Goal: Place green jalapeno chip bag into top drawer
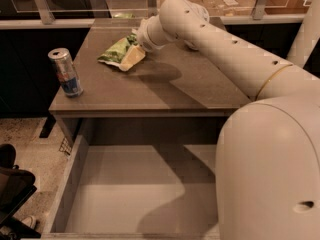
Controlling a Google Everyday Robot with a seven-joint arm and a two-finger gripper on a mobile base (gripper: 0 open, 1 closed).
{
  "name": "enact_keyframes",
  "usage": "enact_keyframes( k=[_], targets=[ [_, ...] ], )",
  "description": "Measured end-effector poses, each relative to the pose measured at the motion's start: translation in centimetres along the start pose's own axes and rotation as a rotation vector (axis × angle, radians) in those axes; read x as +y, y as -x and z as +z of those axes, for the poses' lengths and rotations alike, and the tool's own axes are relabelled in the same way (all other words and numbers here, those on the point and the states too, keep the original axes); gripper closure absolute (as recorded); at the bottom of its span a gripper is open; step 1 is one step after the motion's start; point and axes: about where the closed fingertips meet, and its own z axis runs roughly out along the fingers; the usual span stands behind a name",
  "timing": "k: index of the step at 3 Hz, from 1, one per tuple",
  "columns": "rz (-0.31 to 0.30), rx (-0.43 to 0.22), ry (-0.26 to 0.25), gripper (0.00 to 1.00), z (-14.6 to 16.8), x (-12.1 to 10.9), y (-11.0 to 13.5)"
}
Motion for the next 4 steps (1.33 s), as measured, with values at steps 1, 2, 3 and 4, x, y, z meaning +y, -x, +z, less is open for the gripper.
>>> enact_keyframes(
  k=[1,2,3,4],
  targets=[
    [0.044,0.031,0.035,0.0,1.7,0.4,-1.3],
    [0.064,0.039,0.052,0.17,2.7,0.7,-1.8],
    [0.064,0.039,0.053,0.39,2.6,0.6,-1.6],
    [0.064,0.039,0.053,0.64,2.5,0.5,-1.5]
  ],
)
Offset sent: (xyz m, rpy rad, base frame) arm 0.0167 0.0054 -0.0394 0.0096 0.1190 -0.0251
